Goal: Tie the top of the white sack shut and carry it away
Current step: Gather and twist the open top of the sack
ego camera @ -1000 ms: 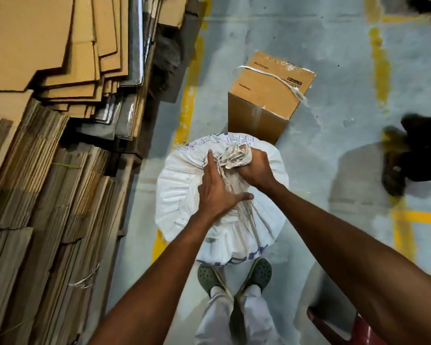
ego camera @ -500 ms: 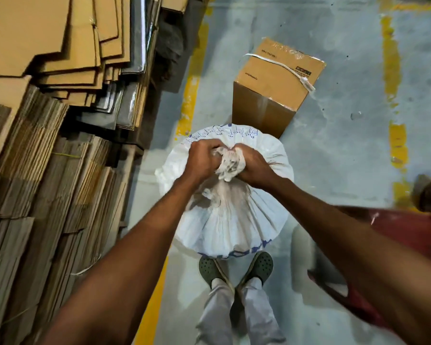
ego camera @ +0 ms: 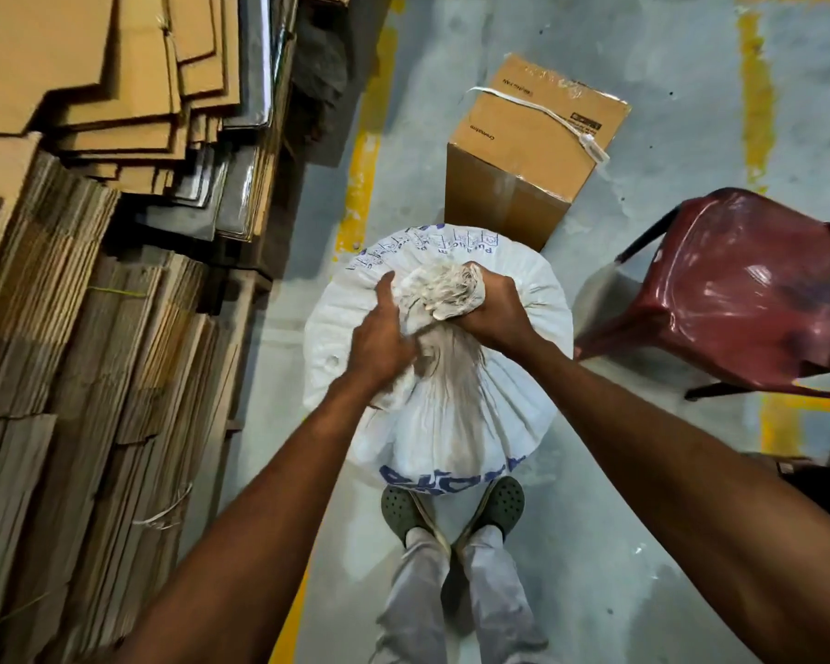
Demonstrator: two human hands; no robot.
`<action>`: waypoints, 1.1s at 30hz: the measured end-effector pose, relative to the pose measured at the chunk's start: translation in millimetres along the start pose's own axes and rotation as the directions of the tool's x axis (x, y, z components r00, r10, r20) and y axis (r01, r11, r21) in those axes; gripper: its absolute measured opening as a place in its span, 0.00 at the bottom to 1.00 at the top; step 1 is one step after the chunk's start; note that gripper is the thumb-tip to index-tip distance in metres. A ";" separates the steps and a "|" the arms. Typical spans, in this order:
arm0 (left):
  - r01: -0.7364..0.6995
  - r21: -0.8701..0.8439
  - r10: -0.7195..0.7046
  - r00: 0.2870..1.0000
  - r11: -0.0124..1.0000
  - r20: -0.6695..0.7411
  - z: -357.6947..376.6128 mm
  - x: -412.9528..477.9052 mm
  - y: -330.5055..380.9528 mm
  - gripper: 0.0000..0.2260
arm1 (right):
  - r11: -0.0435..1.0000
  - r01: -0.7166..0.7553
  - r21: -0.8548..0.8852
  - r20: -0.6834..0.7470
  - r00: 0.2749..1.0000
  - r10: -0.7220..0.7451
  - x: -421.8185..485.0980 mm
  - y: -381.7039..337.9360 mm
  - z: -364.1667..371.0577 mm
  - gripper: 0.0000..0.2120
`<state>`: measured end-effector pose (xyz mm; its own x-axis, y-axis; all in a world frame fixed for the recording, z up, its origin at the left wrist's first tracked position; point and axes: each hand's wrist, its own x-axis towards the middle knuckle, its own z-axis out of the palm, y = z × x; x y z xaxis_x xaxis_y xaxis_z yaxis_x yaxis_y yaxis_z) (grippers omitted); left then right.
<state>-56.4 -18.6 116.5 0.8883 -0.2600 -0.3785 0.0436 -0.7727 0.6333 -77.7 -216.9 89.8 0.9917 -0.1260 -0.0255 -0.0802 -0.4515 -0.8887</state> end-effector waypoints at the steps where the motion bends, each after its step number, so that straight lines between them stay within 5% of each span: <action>1: -0.001 0.056 0.004 0.999 0.998 -0.051 -8.6 7.8 -9.6 0.32 | 1.000 0.021 -0.011 0.006 1.000 -0.021 -0.2 4.5 -3.9 0.18; 3: -0.037 0.159 0.052 0.994 0.987 -0.091 -36.8 22.5 -27.8 0.17 | 0.991 0.113 -0.072 0.060 0.992 -0.109 -1.5 12.4 -13.6 0.19; 8: -0.244 0.040 0.245 0.968 0.969 -0.043 -59.5 41.3 4.2 0.20 | 0.930 0.344 -0.128 0.209 0.926 -0.314 -2.0 -3.2 5.5 0.24; 11: -0.339 0.049 0.338 0.940 0.939 0.038 -41.4 49.8 33.7 0.11 | 0.983 0.086 0.160 0.143 0.984 -0.109 5.5 -26.4 29.7 0.41; 13: -0.336 0.038 0.334 0.941 0.941 0.045 -37.4 51.4 41.2 0.11 | 0.976 -0.072 0.206 0.179 0.983 0.035 6.5 -25.6 27.7 0.47; 17: -0.328 -0.145 0.338 0.940 0.934 0.054 -37.3 41.4 39.1 0.14 | 0.999 -0.029 -0.027 0.085 0.996 0.031 -1.0 -11.8 10.6 0.27; 19: -0.289 -0.177 0.297 0.955 0.941 0.017 -41.7 38.2 24.7 0.25 | 0.999 -0.017 -0.030 -0.016 1.000 0.016 -3.9 -5.6 6.9 0.21; 23: -0.242 0.256 0.174 0.950 0.936 0.261 -54.4 37.2 -8.8 0.50 | 1.000 0.022 -0.020 0.031 0.999 -0.022 -4.7 3.6 2.5 0.24; 25: -0.338 0.407 0.249 0.934 0.849 0.255 -55.3 41.0 -12.3 0.40 | 0.994 0.114 0.007 0.134 0.985 -0.113 -4.5 1.8 2.8 0.31; 28: -0.473 0.536 0.430 0.877 0.699 0.214 -70.4 57.3 -6.5 0.16 | 0.972 0.235 -0.021 0.206 0.952 -0.225 -4.4 -0.2 2.9 0.26; 33: -0.464 0.308 0.325 0.853 0.831 0.408 -81.5 58.2 13.1 0.23 | 0.972 0.235 -0.017 0.234 0.946 -0.225 -7.8 6.3 -2.9 0.12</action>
<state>33.1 3.3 157.7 0.5855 -0.7091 -0.3928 -0.5167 -0.6998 0.4932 -86.2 -221.2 85.8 0.9795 0.1894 0.0686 0.1538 -0.4832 -0.8619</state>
